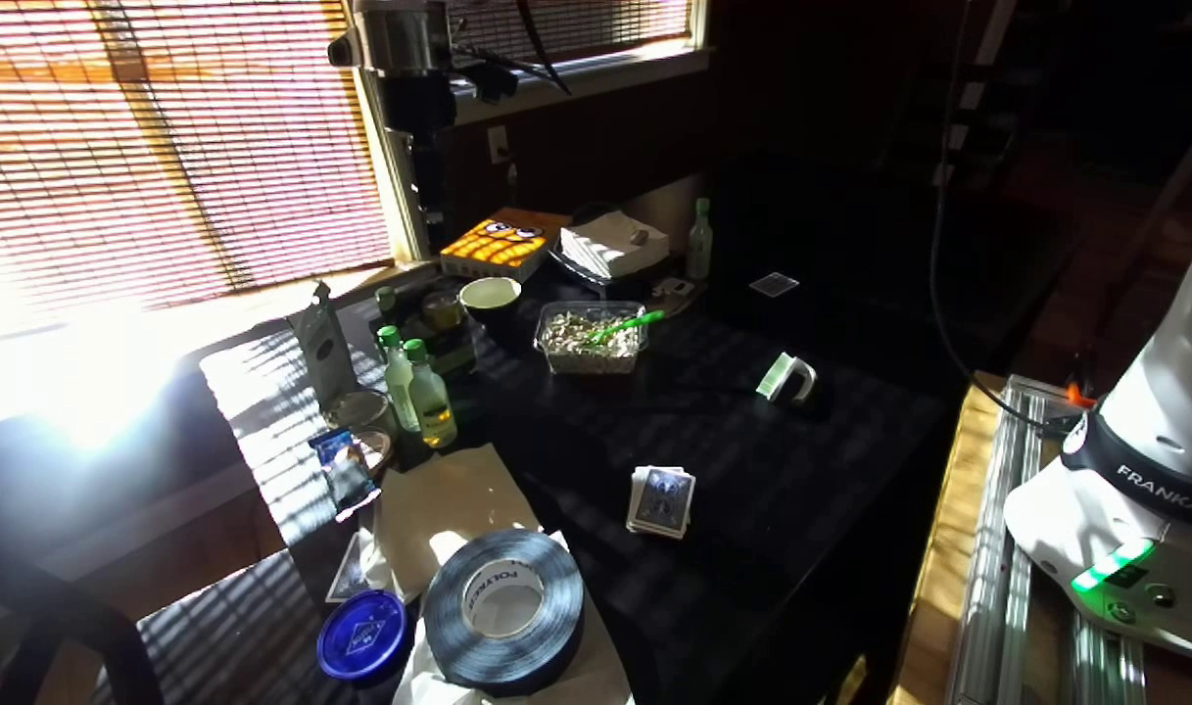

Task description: Move the box to the right.

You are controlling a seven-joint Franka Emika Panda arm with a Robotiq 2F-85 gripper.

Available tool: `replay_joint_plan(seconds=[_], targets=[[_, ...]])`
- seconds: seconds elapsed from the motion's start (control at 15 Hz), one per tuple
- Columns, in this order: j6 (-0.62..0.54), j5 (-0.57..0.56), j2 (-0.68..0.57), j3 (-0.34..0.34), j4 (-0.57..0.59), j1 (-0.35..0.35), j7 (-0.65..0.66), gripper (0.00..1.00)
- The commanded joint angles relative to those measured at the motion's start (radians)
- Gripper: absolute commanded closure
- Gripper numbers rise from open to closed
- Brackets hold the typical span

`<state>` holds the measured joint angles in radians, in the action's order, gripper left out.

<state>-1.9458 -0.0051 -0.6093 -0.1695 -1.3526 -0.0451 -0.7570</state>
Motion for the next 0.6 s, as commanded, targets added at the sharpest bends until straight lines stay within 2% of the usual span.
replay_joint_plan(seconds=[0.0, 0.27, 0.33, 0.53], targets=[[0.049, -0.063, -0.179, 0.014, 0.244, -0.035, -0.050, 0.00], [-0.014, -0.054, -0.324, 0.030, 0.403, -0.042, 0.011, 0.00], [-0.013, -0.048, -0.227, 0.015, 0.266, -0.028, -0.016, 0.00], [-0.021, -0.048, -0.297, 0.022, 0.346, -0.028, -0.008, 0.00]])
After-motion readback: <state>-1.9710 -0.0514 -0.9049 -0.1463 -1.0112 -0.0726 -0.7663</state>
